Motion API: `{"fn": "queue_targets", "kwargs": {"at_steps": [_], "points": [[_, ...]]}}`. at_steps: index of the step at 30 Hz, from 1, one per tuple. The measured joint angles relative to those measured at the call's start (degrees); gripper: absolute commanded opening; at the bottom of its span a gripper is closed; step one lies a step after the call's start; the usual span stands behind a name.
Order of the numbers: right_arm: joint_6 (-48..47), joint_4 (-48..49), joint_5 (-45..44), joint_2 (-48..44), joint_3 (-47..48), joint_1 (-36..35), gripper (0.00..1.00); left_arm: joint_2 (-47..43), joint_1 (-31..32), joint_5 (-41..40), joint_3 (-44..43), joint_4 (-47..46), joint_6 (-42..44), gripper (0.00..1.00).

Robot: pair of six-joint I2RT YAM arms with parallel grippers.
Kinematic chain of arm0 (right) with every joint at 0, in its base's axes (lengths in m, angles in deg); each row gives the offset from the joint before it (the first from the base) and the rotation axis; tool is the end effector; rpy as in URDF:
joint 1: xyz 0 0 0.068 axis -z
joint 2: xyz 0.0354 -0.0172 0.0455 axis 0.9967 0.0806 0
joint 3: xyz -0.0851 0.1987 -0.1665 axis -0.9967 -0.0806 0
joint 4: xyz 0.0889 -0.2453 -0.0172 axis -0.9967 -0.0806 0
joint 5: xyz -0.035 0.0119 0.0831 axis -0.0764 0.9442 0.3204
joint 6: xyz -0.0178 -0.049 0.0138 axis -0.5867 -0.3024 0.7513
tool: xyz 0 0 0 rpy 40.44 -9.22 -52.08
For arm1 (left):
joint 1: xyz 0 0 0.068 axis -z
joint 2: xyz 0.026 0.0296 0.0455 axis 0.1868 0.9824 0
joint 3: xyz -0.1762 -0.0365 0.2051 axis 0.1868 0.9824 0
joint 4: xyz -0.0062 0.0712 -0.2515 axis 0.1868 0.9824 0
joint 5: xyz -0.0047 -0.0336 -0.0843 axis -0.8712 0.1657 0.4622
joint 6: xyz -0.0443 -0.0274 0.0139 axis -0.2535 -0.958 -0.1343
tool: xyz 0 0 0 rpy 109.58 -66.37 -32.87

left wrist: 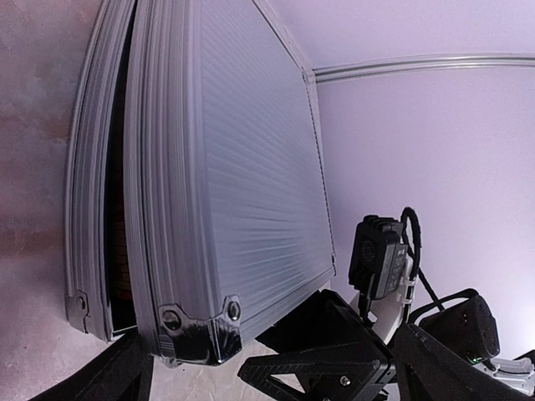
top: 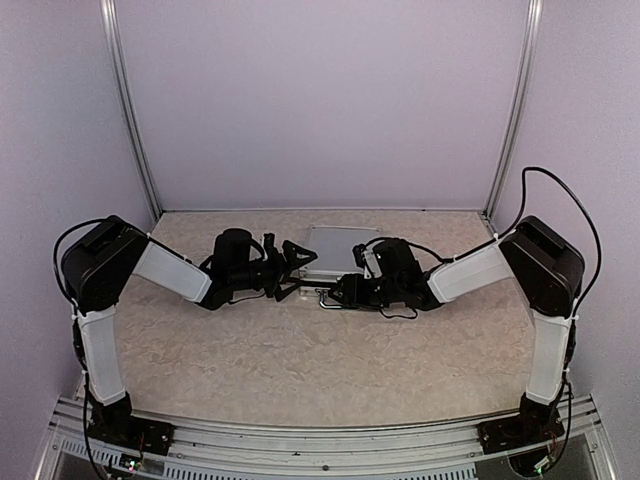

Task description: Pack up texas hold em set

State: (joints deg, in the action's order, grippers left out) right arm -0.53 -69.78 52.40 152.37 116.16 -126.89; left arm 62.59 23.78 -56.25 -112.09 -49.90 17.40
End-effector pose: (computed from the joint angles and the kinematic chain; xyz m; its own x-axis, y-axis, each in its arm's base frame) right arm 0.2983 0.2762 0.1318 -0.8540 0.1172 -0.5069 -0.3000 0.6851 0.6638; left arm 0.3252 -0.2421 0.1443 -0.8783 -0.4093 -0.2469 0.0912 0.3635 -0.9271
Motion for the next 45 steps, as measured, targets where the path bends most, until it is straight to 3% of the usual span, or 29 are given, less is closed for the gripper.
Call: {"fn": "queue_targets", "kwargs": {"at_steps": [30, 45], "points": [[-3.3, 2.1, -0.4, -1.4, -2.0, -0.3, 0.60, 0.9, 0.4, 0.0, 0.5, -0.7, -0.3, 0.99], [-2.3, 1.8, -0.6, -1.4, -1.9, -0.3, 0.61, 1.1, 2.3, 0.5, 8.5, -5.6, -1.7, 0.99]]}}
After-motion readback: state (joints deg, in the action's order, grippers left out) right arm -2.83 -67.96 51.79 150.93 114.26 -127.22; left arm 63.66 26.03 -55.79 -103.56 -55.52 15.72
